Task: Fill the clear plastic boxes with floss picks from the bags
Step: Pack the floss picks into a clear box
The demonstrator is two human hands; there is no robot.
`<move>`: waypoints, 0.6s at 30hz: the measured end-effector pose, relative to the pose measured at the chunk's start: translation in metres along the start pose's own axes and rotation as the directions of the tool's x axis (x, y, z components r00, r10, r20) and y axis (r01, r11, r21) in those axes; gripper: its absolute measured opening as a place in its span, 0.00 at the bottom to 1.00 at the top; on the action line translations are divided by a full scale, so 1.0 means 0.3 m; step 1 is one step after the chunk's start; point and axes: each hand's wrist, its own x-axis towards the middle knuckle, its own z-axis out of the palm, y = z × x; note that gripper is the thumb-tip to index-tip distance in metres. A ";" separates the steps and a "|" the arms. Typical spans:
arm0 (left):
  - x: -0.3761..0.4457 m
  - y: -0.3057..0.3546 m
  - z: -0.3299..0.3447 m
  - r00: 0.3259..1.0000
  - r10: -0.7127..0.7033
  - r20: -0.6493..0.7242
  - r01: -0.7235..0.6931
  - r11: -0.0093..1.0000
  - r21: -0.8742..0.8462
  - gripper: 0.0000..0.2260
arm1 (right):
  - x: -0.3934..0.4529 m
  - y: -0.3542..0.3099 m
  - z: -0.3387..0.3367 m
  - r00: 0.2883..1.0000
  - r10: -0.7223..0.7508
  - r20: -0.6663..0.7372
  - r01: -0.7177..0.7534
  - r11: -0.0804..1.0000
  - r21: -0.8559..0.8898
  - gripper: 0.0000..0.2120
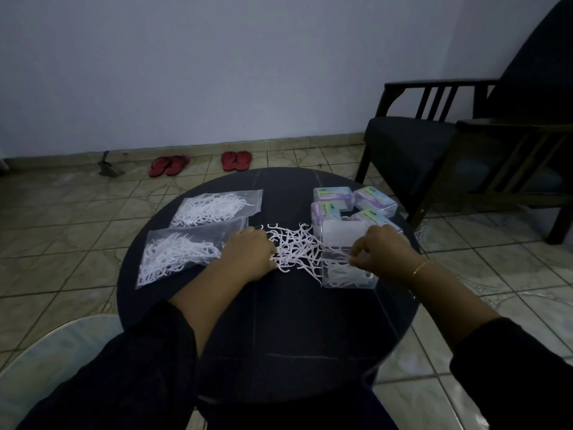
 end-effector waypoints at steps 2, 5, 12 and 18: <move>0.002 0.003 -0.008 1.000 0.003 -0.015 -0.003 1.000 0.006 0.10 | -0.011 0.005 0.002 1.000 0.004 0.001 -0.004 0.998 -0.063 0.11; 0.001 0.011 -0.010 0.998 -0.006 -0.056 0.004 0.999 -0.038 0.09 | -0.022 -0.002 0.003 1.000 0.005 0.008 -0.005 0.996 -0.087 0.13; 0.001 0.013 0.010 0.997 -0.010 -0.073 0.005 0.998 -0.065 0.13 | -0.031 -0.012 0.017 0.999 -0.041 0.015 0.042 0.994 -0.096 0.16; 0.007 0.016 0.011 0.998 -0.033 -0.062 0.031 0.999 -0.034 0.12 | -0.033 -0.026 0.026 0.998 -0.059 -0.008 0.057 0.989 -0.135 0.14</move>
